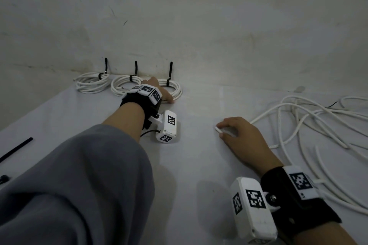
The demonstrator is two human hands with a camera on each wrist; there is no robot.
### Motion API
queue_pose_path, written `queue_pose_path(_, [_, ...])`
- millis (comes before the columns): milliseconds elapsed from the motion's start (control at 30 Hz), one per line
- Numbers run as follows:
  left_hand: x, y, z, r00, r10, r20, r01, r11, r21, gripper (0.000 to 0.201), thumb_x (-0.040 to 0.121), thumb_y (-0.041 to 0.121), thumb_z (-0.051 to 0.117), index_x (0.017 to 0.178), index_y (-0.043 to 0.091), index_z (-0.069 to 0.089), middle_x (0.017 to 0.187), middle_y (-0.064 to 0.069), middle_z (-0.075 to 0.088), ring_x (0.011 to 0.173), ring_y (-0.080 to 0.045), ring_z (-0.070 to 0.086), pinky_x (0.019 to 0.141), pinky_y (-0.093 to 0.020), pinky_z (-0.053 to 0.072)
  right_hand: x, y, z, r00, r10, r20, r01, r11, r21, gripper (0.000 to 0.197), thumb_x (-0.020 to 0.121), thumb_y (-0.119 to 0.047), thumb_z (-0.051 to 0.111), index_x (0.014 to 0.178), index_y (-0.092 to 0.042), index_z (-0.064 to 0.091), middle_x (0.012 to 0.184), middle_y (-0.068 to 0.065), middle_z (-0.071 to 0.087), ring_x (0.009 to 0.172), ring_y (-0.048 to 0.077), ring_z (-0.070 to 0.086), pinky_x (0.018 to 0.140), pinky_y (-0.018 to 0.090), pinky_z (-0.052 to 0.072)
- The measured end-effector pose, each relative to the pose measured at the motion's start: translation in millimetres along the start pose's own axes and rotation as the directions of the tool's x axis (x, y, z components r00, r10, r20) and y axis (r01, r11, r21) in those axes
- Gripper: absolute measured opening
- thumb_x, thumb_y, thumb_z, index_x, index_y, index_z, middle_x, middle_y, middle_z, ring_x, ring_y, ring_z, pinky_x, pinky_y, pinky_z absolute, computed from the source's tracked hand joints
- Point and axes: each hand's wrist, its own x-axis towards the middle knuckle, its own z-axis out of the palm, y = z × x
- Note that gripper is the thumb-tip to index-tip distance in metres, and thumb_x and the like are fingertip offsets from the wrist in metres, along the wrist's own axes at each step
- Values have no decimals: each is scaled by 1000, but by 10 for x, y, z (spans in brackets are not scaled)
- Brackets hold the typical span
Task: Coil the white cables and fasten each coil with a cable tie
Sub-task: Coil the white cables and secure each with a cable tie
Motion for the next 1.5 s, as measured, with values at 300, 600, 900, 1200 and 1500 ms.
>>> queue_pose_path(300, [-97,100,-143,996,80,-50,-81,996,-36,90,64,43,81,137,9,41,141,-13,43,127,-32,44,104,-42,39,19,-49,-13,994,109,-26,-110,992,-63,11,84,-27,67,78,-26,58,93,-5,46,97,18,52,88,32,38])
queue_pose_path(600, [-1003,755,-581,857,508,81,-467,835,-290,26,96,10,46,111,8,67,112,-10,67,96,-19,61,75,-22,44,-56,-462,-225,998,-11,-66,12,1000,14,8,95,-22,54,89,-18,51,91,0,60,87,22,59,85,41,46])
queue_pose_path(900, [-1863,977,-444,726,577,374,-536,816,-218,40,100,34,42,73,12,62,62,0,48,53,-12,42,53,-20,43,-369,-506,-622,991,-9,-132,49,952,302,17,84,-14,68,76,-19,54,79,-1,64,58,4,60,54,8,42])
queue_pose_path(1200, [-2076,812,-404,807,531,257,-465,841,-277,34,98,22,49,72,7,64,59,-3,57,51,-13,54,53,-18,52,-823,-151,-910,996,31,78,-23,994,-103,20,79,-4,69,79,-19,56,88,-1,56,74,8,50,60,11,37])
queue_pose_path(1500, [-2434,918,-190,729,344,592,-462,885,55,40,102,30,38,107,7,70,67,0,46,56,-12,41,53,-18,39,-939,-55,-1100,981,112,-157,-80,977,196,17,82,2,63,90,-13,60,76,2,59,51,11,57,54,24,47])
